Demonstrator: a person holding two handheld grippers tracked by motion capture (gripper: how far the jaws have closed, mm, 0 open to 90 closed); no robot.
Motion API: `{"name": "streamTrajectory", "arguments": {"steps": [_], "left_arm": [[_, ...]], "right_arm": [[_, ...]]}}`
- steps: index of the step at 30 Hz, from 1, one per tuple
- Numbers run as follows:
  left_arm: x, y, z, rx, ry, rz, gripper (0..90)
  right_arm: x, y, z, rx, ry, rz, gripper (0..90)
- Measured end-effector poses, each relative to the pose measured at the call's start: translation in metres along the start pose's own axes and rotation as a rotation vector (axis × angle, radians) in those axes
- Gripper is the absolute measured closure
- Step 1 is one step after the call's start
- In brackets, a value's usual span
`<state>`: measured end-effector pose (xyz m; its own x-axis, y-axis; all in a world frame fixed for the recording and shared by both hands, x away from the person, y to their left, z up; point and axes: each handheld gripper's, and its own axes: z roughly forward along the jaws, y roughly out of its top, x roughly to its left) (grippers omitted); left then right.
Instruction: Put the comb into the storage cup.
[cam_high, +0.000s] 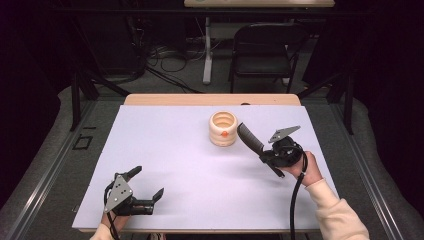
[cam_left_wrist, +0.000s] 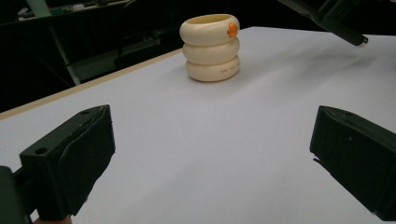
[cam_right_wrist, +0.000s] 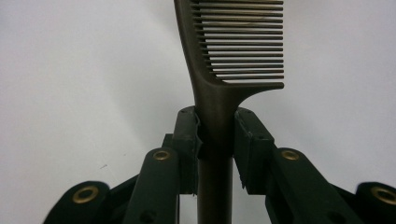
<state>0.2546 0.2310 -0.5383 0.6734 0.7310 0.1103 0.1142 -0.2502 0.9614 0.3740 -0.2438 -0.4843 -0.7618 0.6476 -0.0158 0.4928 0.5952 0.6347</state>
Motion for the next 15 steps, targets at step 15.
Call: {"name": "streamTrajectory", "arguments": {"steps": [15], "left_arm": [[0.0,0.0,0.0003,-0.002,-0.002,-0.001,0.2]], "right_arm": [[0.003,0.0038,0.0029,-0.034,0.001,0.002,72.0]]}}
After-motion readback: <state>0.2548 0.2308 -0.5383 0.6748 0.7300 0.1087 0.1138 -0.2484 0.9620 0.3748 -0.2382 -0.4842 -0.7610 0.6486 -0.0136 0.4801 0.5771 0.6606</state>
